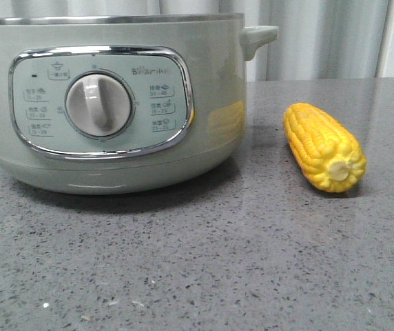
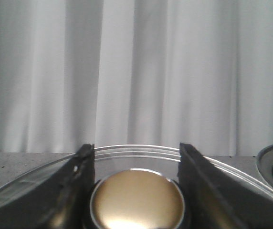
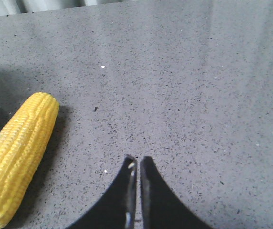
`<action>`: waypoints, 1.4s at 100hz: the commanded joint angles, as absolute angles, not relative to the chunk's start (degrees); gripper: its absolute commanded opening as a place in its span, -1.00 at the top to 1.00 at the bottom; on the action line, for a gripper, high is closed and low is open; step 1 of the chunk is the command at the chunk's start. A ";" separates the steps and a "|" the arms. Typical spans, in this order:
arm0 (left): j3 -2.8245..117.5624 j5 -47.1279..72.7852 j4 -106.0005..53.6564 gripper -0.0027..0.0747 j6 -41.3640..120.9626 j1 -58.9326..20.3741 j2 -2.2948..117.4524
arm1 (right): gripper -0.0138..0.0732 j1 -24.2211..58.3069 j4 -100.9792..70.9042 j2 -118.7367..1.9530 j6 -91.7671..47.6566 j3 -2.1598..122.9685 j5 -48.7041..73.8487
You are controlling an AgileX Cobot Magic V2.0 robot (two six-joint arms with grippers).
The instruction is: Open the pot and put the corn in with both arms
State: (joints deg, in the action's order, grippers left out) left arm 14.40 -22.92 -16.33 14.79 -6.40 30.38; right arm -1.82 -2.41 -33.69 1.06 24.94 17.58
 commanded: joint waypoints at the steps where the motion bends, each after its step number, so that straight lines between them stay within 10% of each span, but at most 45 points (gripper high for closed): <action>1: 16.51 -30.79 -18.90 0.98 17.71 -6.26 30.09 | 0.85 -2.18 -2.49 -34.20 1.00 26.32 13.15; 140: 13.16 -39.00 0.00 0.98 4.17 -8.77 56.87 | 0.85 -2.18 -2.49 -34.20 1.00 26.32 13.45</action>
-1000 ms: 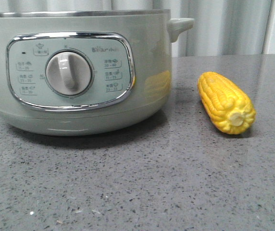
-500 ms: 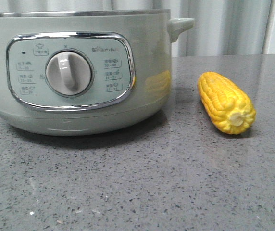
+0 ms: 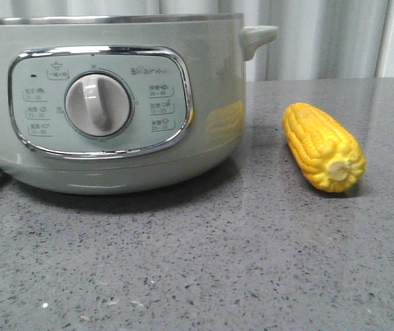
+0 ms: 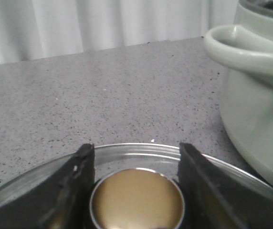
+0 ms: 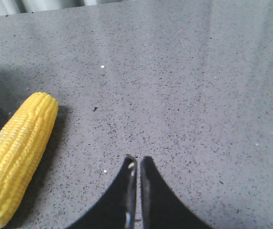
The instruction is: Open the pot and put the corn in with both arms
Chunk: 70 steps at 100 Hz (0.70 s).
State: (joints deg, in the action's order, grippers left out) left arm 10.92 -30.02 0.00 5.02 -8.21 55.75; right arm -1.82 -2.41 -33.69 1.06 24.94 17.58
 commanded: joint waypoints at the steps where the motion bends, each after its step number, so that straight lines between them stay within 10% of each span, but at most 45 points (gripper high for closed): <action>1: 13.16 -39.15 0.00 0.98 4.17 -8.77 57.02 | 0.85 -2.18 -2.49 -34.20 1.00 26.32 13.41; 38: 13.16 -39.70 -3.07 0.94 4.17 -8.67 59.82 | 0.85 -2.18 -2.49 -34.20 1.00 26.32 13.55; 70: 13.16 -39.70 -3.49 0.25 4.17 -8.67 59.82 | 0.85 -2.18 -2.49 -34.20 1.00 26.32 13.55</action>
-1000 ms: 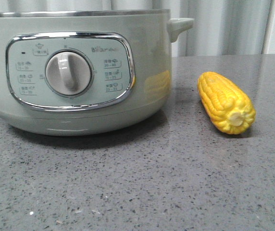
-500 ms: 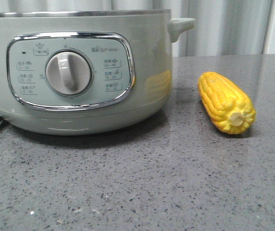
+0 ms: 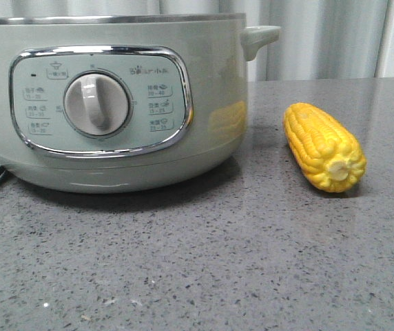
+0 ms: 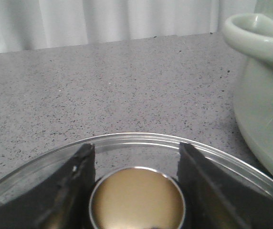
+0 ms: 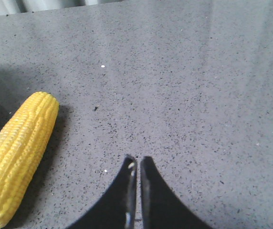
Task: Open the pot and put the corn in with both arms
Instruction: 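Lower the right gripper onto the yellow corn cob and grasp it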
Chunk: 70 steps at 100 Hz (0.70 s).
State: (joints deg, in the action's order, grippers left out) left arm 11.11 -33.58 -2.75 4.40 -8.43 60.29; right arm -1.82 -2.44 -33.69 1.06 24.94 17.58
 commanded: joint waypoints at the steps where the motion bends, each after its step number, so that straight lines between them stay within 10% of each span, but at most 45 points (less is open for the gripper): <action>1: 13.16 -39.70 -3.49 0.23 4.17 -8.67 59.82 | 0.85 -2.18 -2.49 -34.20 1.00 26.32 13.55; 47: 13.16 -39.70 -3.97 0.10 4.17 -8.67 59.82 | 0.85 -2.18 -2.49 -34.20 1.00 26.32 14.18; 70: 13.16 -39.70 -6.66 -0.33 4.17 -8.67 59.82 | 0.85 -2.18 -2.49 -34.20 1.00 26.32 13.99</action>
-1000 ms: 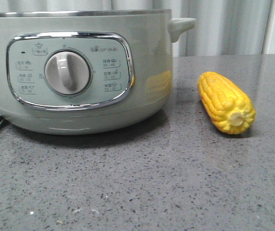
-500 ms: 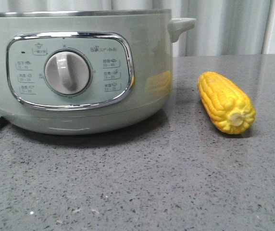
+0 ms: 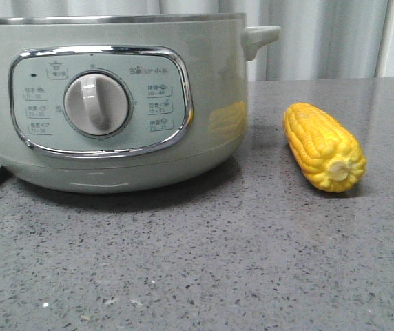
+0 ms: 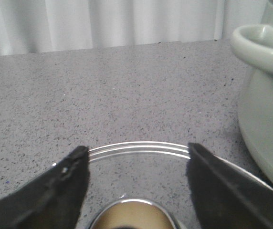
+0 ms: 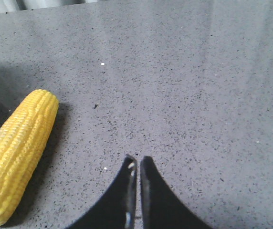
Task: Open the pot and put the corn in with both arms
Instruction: 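Lower the right gripper onto the yellow corn cob and grasp it, then lift the corn cob with the right gripper toward the pot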
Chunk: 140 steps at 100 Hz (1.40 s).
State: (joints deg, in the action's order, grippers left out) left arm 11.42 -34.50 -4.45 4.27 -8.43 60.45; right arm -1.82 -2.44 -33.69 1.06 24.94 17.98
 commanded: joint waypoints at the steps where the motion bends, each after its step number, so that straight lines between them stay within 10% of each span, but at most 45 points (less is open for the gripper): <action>1: 13.16 -39.70 -6.95 -0.34 4.17 -8.67 59.82 | 0.85 -2.18 -2.49 -34.20 1.00 26.32 13.99; 47: 18.86 -34.16 -4.09 -0.34 4.17 -8.67 48.41 | 0.81 1.07 -2.54 -41.17 0.63 33.57 26.26; 77: 21.39 -32.77 -3.34 -0.34 4.17 -8.67 41.76 | -0.09 10.56 -8.78 -53.47 0.54 43.42 31.68; 140: 21.39 -32.54 -3.34 -0.34 4.17 -8.67 39.84 | -0.10 14.47 -16.97 -78.64 0.54 57.72 38.36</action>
State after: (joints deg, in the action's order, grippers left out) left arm 19.23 -28.54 -3.49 4.27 -8.43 40.10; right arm 14.39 -15.95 -77.88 1.04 55.44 39.79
